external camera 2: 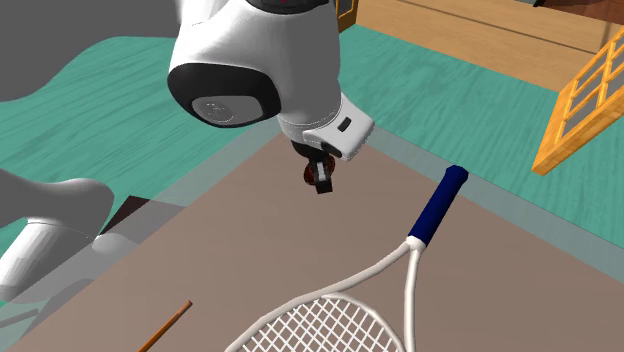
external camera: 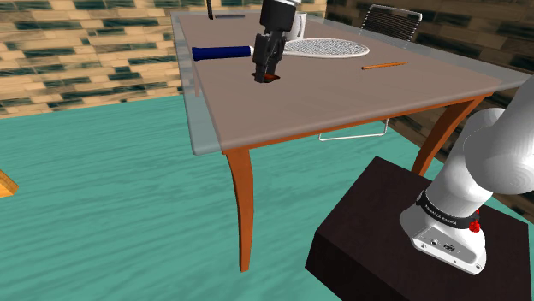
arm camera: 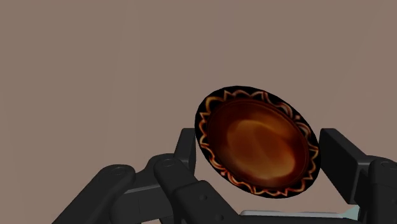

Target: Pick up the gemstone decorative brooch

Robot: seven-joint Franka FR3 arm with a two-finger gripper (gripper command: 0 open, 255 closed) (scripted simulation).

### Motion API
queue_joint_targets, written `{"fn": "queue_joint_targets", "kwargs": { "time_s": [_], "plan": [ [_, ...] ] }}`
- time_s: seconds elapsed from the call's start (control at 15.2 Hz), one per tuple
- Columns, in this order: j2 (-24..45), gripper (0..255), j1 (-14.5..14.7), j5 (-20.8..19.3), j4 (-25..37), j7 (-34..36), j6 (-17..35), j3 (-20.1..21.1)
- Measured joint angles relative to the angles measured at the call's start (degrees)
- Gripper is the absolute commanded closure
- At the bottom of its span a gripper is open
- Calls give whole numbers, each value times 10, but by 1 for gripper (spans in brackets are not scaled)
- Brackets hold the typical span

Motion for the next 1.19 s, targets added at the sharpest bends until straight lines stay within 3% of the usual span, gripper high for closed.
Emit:
{"fn": "queue_joint_targets", "kwargs": {
  "time_s": [0.53, 1.19],
  "plan": [
    [0, 255, 0, 0, -1, 0, 1, 0],
    [4, 255, -1, -5, 71, 13, -66, -1]
  ]
}}
